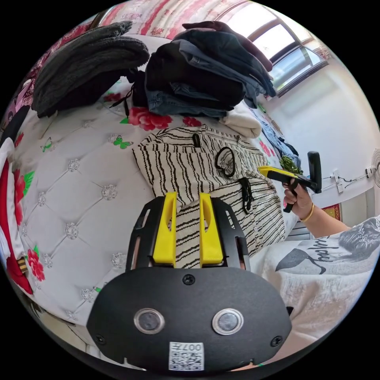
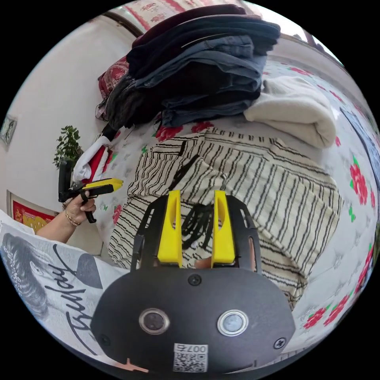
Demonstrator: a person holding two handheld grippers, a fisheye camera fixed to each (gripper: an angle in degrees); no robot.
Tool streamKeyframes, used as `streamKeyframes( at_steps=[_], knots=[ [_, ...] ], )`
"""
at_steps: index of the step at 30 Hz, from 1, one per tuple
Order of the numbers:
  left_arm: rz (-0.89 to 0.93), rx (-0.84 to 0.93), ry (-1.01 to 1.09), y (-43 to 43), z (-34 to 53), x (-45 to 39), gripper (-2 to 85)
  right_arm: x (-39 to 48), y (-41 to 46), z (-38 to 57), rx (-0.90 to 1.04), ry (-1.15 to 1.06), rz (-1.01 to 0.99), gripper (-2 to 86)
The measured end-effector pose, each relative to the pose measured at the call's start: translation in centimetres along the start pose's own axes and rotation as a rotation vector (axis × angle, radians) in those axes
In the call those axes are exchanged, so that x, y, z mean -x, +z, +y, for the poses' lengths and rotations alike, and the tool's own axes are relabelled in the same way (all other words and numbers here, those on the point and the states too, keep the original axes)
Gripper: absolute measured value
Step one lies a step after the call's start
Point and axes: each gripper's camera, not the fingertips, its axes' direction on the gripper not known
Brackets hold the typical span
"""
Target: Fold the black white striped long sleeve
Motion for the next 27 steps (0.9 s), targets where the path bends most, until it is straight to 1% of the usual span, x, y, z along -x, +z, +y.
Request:
streamKeyframes(
  at_steps=[2, 4, 5, 7, 8, 9, 11, 14, 16, 18, 20, 22, 24, 25, 27],
  knots=[
    [0.003, 0.007, -0.007, 1.4, -0.9, 0.0, 8.2, 1.8, 2.3, -2.2, 0.038, -0.083, 0.033, 8.7],
    [-0.002, 0.021, 0.0, 3.0, -2.0, -0.1, 8.1, 2.6, 4.8, -3.6, 0.103, -0.114, 0.077, 8.2],
    [-0.009, 0.03, 0.002, 3.5, -2.2, -0.1, 8.1, 2.5, 6.6, -4.2, 0.156, -0.119, 0.114, 6.6],
    [-0.039, 0.068, 0.009, 5.2, -2.8, 0.2, 8.0, 1.4, 7.7, -4.6, 0.196, -0.091, 0.2, 3.7],
    [-0.046, 0.077, 0.005, 5.6, -2.8, 0.3, 8.0, 0.4, 6.6, -4.6, 0.154, -0.054, 0.237, 2.2],
    [-0.049, 0.089, -0.005, 6.3, -2.9, 0.6, 8.0, -0.3, 5.6, -4.4, 0.122, -0.04, 0.228, 1.8],
    [-0.029, 0.083, -0.012, 6.7, -2.8, 0.8, 8.0, -3.5, -0.2, -3.0, -0.033, 0.031, 0.157, 0.8],
    [-0.015, 0.029, 0.006, 6.3, -3.1, 0.7, 8.0, -8.5, -7.2, 0.1, -0.179, 0.134, 0.085, 0.8],
    [-0.03, -0.003, 0.04, 6.4, -4.0, 0.5, 8.0, -11.8, -9.7, 2.1, -0.217, 0.21, 0.053, 1.3],
    [-0.043, -0.013, 0.061, 7.2, -5.2, 0.5, 8.1, -14.7, -10.4, 3.8, -0.206, 0.255, 0.035, 2.5],
    [-0.044, -0.002, 0.069, 8.4, -6.6, 0.5, 8.1, -17.7, -9.6, 5.3, -0.103, 0.325, 0.058, 4.4],
    [-0.049, 0.017, 0.089, 10.3, -8.6, 0.1, 8.1, -18.9, -9.3, 6.3, -0.069, 0.349, 0.082, 5.9],
    [-0.059, 0.033, 0.104, 11.7, -9.8, -0.5, 8.1, -19.1, -9.7, 7.0, -0.089, 0.341, 0.1, 6.4],
    [-0.064, 0.038, 0.117, 12.5, -10.6, -1.0, 8.1, -18.7, -10.2, 7.2, -0.124, 0.306, 0.114, 6.6],
    [-0.077, 0.047, 0.139, 13.8, -11.6, -1.8, 8.0, -18.0, -10.1, 6.8, -0.134, 0.243, 0.124, 6.9]
  ],
)
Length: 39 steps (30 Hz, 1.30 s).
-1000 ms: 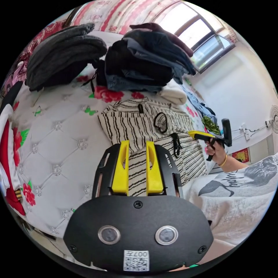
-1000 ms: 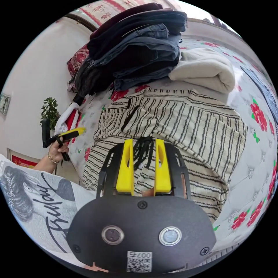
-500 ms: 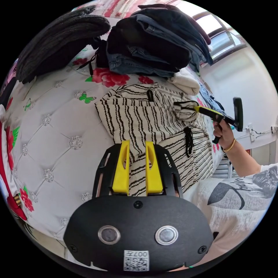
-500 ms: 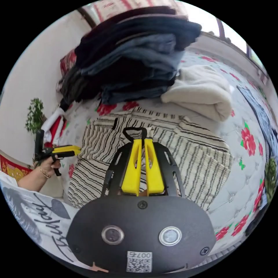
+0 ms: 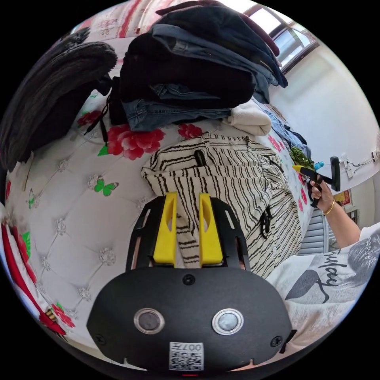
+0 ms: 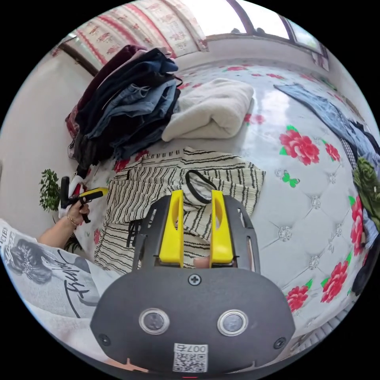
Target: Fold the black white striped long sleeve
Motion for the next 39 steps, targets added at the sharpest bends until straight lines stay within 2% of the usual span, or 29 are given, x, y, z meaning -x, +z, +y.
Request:
streamKeyframes(
  at_steps=[5, 9, 14, 16, 20, 24, 28, 32, 36, 39],
  knots=[
    [-0.109, 0.079, 0.058, 4.0, -2.3, -1.5, 7.3, 3.0, 4.6, -2.6, 0.162, -0.222, 0.032, 6.7],
    [-0.178, 0.101, 0.036, 6.0, -2.7, -1.3, 4.0, 2.0, 8.4, -3.8, 0.336, -0.231, -0.005, 3.1],
    [-0.175, 0.092, 0.005, 6.2, -2.4, -1.2, 4.2, 1.7, 0.4, -1.7, 0.166, -0.36, -0.11, 0.3],
    [-0.189, 0.066, 0.006, 5.5, -1.9, -1.5, 4.5, 0.8, -1.8, 0.0, 0.175, -0.38, -0.092, 0.2],
    [-0.147, 0.027, -0.004, 4.2, -0.7, -2.0, 4.7, -3.3, -0.9, 4.3, 0.359, -0.3, 0.013, 0.7],
    [-0.079, 0.038, 0.039, 3.5, 1.1, -3.7, 4.8, -5.3, 0.5, 6.2, 0.428, -0.233, 0.023, 2.8],
    [-0.114, 0.072, 0.081, 3.8, 2.6, -4.8, 4.5, -6.5, -0.8, 5.4, 0.323, -0.167, -0.036, 4.5],
    [-0.165, 0.059, 0.09, 3.9, 1.1, -3.9, 4.3, -10.1, -0.8, 3.2, 0.229, 0.014, -0.179, 4.9],
    [-0.135, 0.068, 0.081, 5.2, -2.6, -2.3, 4.8, -11.5, 1.7, 2.1, 0.31, 0.056, -0.233, 3.2],
    [-0.164, 0.118, 0.082, 7.2, -3.8, -1.6, 5.1, -11.0, -1.0, 1.8, 0.2, 0.006, -0.271, 1.2]
  ],
)
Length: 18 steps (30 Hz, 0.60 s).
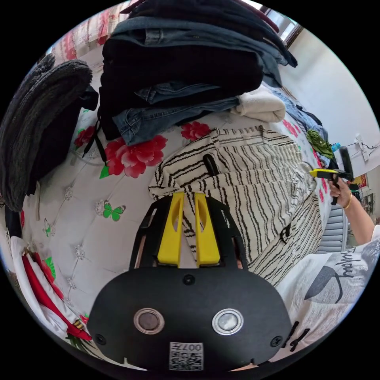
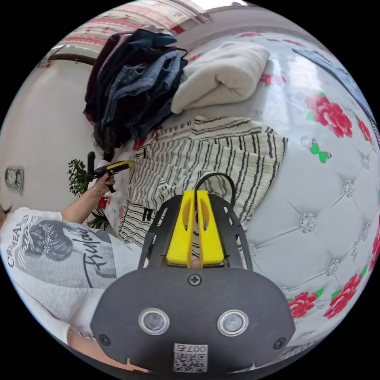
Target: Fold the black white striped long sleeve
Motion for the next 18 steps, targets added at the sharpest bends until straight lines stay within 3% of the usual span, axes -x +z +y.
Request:
streamKeyframes(
  at_steps=[2, 6, 11, 18],
  knots=[
    [-0.034, 0.046, -0.001, 1.1, 0.1, 0.2, 5.3, 1.4, -2.7, 1.4, -0.042, -0.106, 0.003, 0.9],
    [-0.007, -0.005, -0.023, 0.6, 1.6, 0.7, 5.7, -0.3, -3.1, 3.9, 0.087, -0.049, 0.135, 3.1],
    [-0.003, -0.037, 0.025, -1.5, 2.2, -0.1, 6.5, -4.7, -4.2, 3.3, 0.098, 0.094, -0.094, 7.1],
    [0.031, -0.034, 0.026, -1.9, 1.1, 0.2, 7.0, -10.0, -4.3, -0.1, 0.036, 0.35, -0.313, 5.2]
  ],
)
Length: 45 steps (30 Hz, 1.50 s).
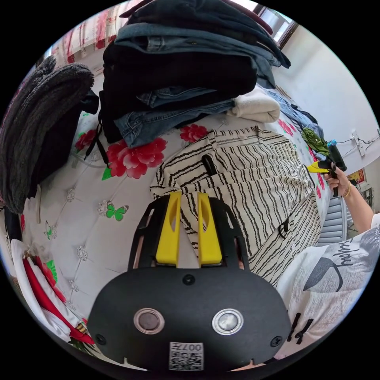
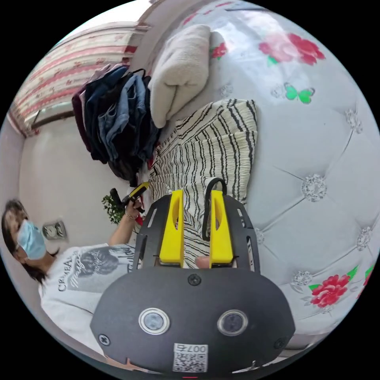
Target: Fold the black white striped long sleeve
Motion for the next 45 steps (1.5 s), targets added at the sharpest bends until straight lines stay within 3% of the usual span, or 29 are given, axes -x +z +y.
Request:
streamKeyframes(
  at_steps=[4, 8, 10, 13, 20, 26, 30, 38, 41, 45],
  knots=[
    [-0.019, 0.031, 0.01, 0.7, 0.1, -0.2, 7.4, -0.2, 1.4, -2.1, 0.016, 0.008, -0.039, 1.5],
    [-0.102, 0.069, -0.005, 1.0, 0.9, 0.6, 8.1, 4.1, -3.1, -0.3, -0.234, -0.176, 0.052, 0.3],
    [-0.033, 0.02, -0.031, 0.8, 1.9, 2.3, 8.4, 4.4, -4.3, 0.3, -0.283, -0.181, 0.093, 0.5],
    [0.036, -0.004, -0.154, 0.0, 1.8, 4.1, 8.2, 4.5, -2.6, -0.4, -0.211, -0.14, 0.221, 1.8],
    [0.048, -0.13, -0.096, -4.1, 0.1, 2.4, 7.8, 6.4, -0.4, 1.4, -0.151, -0.163, 0.254, 3.6],
    [0.034, 0.0, -0.039, -0.6, -2.2, 1.3, 6.7, 7.7, 4.6, 2.2, 0.017, -0.203, 0.332, 0.8],
    [-0.09, 0.005, -0.057, -0.3, -2.7, 0.3, 5.2, 9.9, 4.2, 3.6, -0.017, -0.257, 0.412, 0.4],
    [-0.061, -0.051, -0.241, -4.1, -1.4, 0.9, 4.3, 12.3, 7.2, 5.2, -0.1, -0.208, 0.553, 3.4],
    [-0.029, -0.093, -0.308, -6.7, 2.3, 1.0, 3.7, 13.4, 6.4, 7.4, -0.137, -0.184, 0.588, 4.3],
    [-0.012, -0.012, -0.351, -8.9, 9.8, -0.5, 4.4, 13.3, 5.1, 11.7, -0.147, -0.14, 0.566, 5.0]
  ],
)
